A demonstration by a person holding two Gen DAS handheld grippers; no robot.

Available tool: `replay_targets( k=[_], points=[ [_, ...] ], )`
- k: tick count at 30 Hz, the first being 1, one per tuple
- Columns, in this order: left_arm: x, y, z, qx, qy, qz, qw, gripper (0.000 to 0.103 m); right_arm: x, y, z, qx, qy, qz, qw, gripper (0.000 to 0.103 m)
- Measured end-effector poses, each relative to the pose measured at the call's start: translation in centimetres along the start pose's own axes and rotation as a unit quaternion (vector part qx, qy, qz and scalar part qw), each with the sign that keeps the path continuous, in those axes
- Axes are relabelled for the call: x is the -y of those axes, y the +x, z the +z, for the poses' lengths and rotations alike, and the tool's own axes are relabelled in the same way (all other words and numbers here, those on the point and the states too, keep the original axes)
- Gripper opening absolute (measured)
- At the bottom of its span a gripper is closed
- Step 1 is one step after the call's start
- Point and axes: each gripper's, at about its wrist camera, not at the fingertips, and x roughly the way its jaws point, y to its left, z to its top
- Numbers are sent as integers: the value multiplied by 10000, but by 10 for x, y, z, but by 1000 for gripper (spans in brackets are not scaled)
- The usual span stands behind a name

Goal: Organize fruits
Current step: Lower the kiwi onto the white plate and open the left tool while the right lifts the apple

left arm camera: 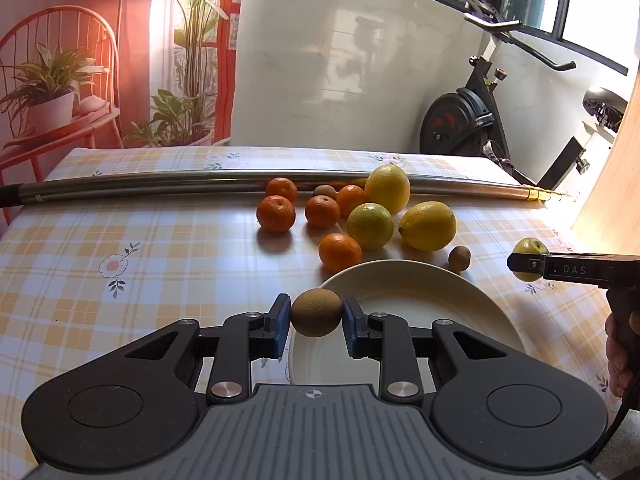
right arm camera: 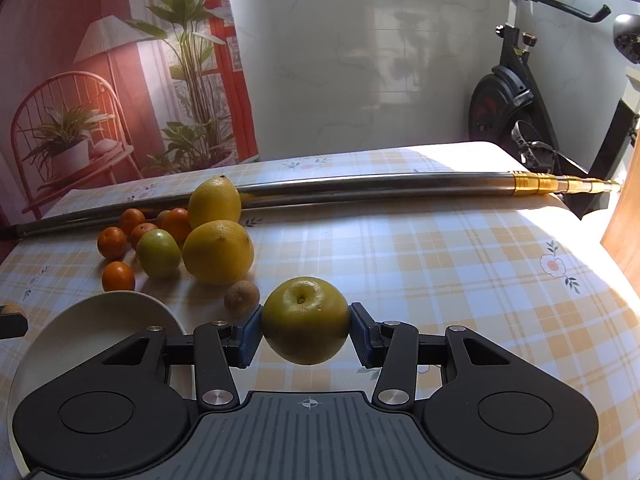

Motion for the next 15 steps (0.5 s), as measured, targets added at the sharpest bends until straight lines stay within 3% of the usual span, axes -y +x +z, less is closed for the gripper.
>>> replay_targets(
  k=[15],
  points=[
    [10, -9, -22, -281, 43, 13, 9996, 29, -55, -43, -24, -56, -555, 786, 9953, 43]
  ],
)
